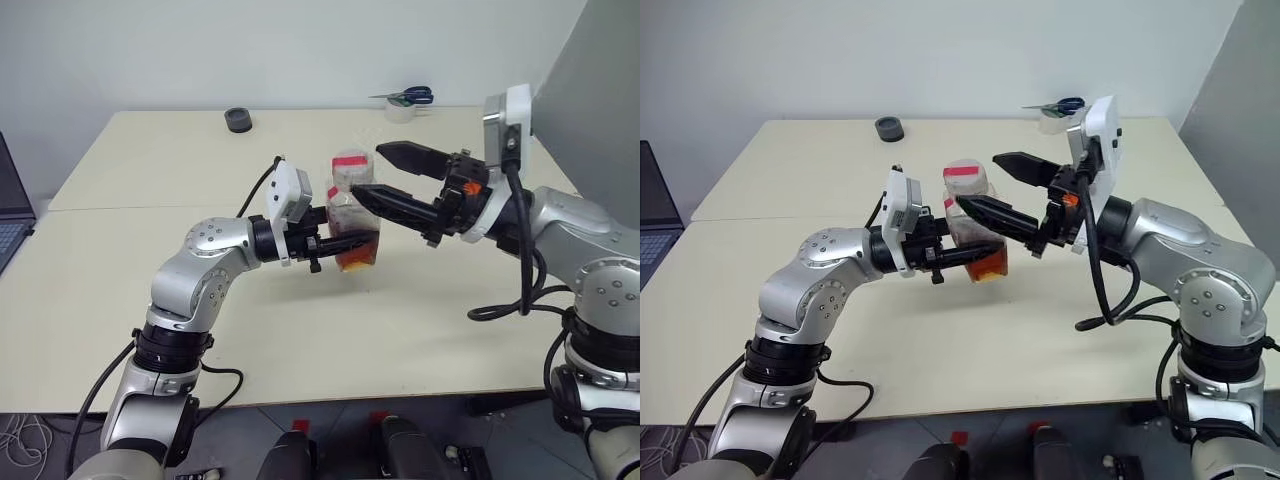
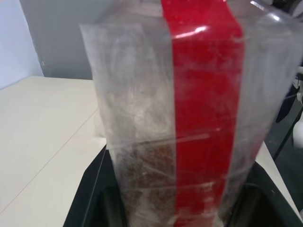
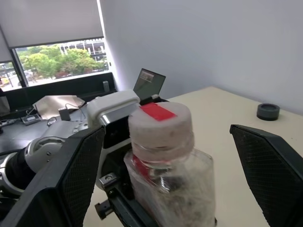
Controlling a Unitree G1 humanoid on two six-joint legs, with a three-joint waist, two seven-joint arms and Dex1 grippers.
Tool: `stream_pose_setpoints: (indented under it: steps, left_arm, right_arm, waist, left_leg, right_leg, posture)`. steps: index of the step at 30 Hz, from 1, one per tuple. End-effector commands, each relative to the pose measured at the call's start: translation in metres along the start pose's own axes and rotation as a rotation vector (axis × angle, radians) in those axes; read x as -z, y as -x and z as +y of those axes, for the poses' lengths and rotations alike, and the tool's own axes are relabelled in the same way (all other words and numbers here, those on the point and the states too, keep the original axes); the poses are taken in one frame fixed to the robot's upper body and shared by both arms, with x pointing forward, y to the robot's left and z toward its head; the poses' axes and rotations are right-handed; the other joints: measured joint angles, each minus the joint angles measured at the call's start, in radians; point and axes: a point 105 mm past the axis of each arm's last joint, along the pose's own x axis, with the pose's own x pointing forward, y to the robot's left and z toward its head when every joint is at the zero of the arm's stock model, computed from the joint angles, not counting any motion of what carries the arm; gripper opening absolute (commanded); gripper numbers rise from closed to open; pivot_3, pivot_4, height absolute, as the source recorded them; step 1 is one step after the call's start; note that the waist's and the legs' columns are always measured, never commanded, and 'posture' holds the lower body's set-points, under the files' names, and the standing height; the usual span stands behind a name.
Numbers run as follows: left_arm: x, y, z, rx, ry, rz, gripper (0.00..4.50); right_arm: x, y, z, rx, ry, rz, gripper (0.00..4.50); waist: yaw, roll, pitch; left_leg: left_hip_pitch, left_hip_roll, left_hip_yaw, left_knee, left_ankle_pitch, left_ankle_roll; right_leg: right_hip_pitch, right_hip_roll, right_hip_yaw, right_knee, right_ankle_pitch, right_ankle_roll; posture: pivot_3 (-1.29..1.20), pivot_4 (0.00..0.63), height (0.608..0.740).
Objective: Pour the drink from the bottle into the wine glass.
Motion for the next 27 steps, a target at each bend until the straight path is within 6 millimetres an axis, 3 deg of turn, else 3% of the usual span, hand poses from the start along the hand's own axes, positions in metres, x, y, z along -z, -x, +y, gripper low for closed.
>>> stream_pose_setpoints:
  steps: [1, 10, 18, 27]
  left_arm:
    - [-0.016, -0.001, -0.002, 0.015, -0.061, -0.035, 1.81]
    - [-0.016, 0.0, -0.003, 0.015, -0.063, -0.03, 1.81]
    - [-0.015, -0.002, -0.005, 0.021, -0.061, -0.03, 1.81]
    - [-0.014, -0.003, -0.007, 0.03, -0.058, -0.028, 1.81]
  right_arm:
    - [-0.011, -0.01, 0.007, -0.038, 0.038, -0.046, 4.47]
    - [-0.011, -0.023, 0.004, -0.053, 0.039, -0.072, 4.47]
    - [-0.016, -0.023, 0.001, -0.037, 0.03, -0.106, 1.9]
    - [-0.032, -0.021, -0.011, 0.052, 0.119, -0.161, 1.89]
  waist:
    - [0.0, 0.0, 0.0]
    - [0.0, 0.0, 0.0]
    - [0.0, 0.0, 0.0]
    - [0.0, 0.0, 0.0]
  left_leg:
    - [0.0, 0.0, 0.0, 0.0, 0.0, 0.0]
    - [0.0, 0.0, 0.0, 0.0, 0.0, 0.0]
    - [0.0, 0.0, 0.0, 0.0, 0.0, 0.0]
    - [0.0, 0.0, 0.0, 0.0, 0.0, 0.0]
  right_leg:
    - [0.0, 0.0, 0.0, 0.0, 0.0, 0.0]
    - [0.0, 0.0, 0.0, 0.0, 0.0, 0.0]
    - [0.0, 0.0, 0.0, 0.0, 0.0, 0.0]
    - [0.0, 0.0, 0.0, 0.0, 0.0, 0.0]
  posture:
    - [0.0, 0.15, 0.74]
    - [0.0, 0.15, 0.74]
    - [0.0, 0.15, 0.74]
    - [0.0, 0.15, 0.74]
